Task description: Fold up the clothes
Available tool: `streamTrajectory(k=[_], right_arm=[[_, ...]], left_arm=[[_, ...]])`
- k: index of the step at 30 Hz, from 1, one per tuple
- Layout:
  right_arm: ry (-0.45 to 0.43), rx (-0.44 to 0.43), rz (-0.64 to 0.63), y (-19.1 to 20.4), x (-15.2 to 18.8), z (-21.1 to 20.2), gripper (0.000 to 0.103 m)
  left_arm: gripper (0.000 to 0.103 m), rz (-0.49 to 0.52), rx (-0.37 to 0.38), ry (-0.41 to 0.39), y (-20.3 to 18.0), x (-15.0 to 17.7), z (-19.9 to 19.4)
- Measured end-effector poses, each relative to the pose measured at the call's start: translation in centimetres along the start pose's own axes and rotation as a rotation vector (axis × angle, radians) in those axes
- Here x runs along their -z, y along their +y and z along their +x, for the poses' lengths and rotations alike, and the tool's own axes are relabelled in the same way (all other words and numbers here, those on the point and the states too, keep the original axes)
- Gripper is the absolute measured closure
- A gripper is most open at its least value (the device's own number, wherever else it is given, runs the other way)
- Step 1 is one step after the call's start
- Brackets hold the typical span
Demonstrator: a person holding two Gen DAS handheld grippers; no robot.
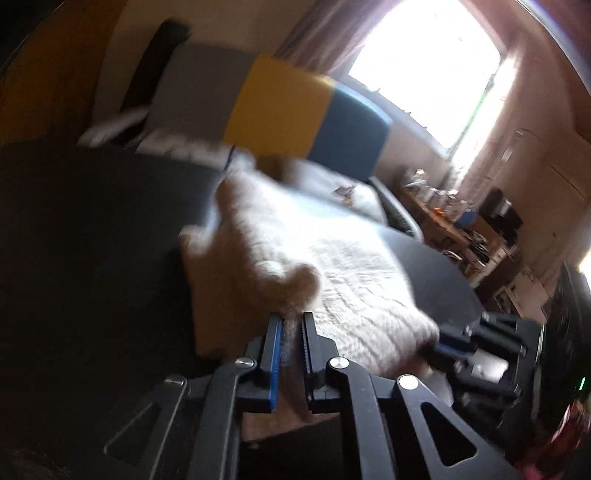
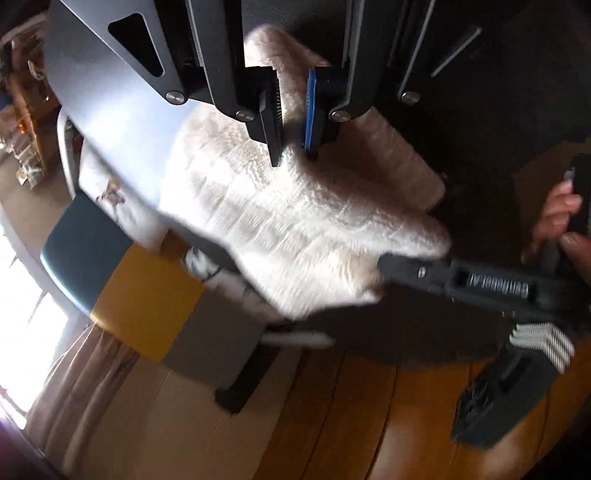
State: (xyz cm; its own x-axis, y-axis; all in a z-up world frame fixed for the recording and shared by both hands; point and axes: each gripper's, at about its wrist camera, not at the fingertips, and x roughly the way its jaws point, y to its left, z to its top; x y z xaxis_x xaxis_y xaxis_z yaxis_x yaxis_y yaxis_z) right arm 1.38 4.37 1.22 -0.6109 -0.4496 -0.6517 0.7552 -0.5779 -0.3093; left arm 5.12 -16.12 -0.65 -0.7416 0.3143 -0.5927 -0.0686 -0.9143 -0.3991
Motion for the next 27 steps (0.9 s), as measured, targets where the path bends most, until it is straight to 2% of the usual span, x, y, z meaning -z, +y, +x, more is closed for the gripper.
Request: streamTrajectory(k=[3,9,11,14,16,19,22,24,27], right_arm=[[0.030,-0.058,-0.011,-0.2,0.9,0.2,0.093],[0.110,-0.140,0.020,1.6,3.7,6.2,0.091],[0.099,-0.140,0.005,1.9,4.0,6.6,0.087],[0.084,-0.197,0.007,1.1,4.0,6.2,0.077],[0.068,-0.218,0.057,0.1,3.6,6.1,0.077],[0.042,-0.245,0.146,-1.5,2.7,5.9,0.077],[0.015,-0.271,0.235,-3.1,1.9,5.8,0.080],[-0.002,-0.288,0.294,-4.2,1.3,5.7,0.091],[0.085,-0.315,0.272,-1.7,1.3,8.7,0.091]], left_arm=[[0.095,0.007,0.015,0.016,-0.5,1.2,-0.8],[0.094,-0.031,-0.118,0.088,2.2,5.6,1.8],[0.093,-0.053,-0.102,0.057,2.8,5.9,1.9],[0.089,-0.114,-0.059,0.039,4.0,6.0,1.4],[0.082,-0.159,-0.036,0.027,4.8,5.9,0.8],[0.081,-0.186,-0.028,0.023,5.5,6.0,-0.2],[0.084,-0.141,-0.089,-0.045,4.9,5.2,-1.9],[0.084,-0.082,-0.128,-0.106,3.7,4.4,-3.2],[0.083,0.028,-0.141,-0.170,1.0,3.1,-4.1]])
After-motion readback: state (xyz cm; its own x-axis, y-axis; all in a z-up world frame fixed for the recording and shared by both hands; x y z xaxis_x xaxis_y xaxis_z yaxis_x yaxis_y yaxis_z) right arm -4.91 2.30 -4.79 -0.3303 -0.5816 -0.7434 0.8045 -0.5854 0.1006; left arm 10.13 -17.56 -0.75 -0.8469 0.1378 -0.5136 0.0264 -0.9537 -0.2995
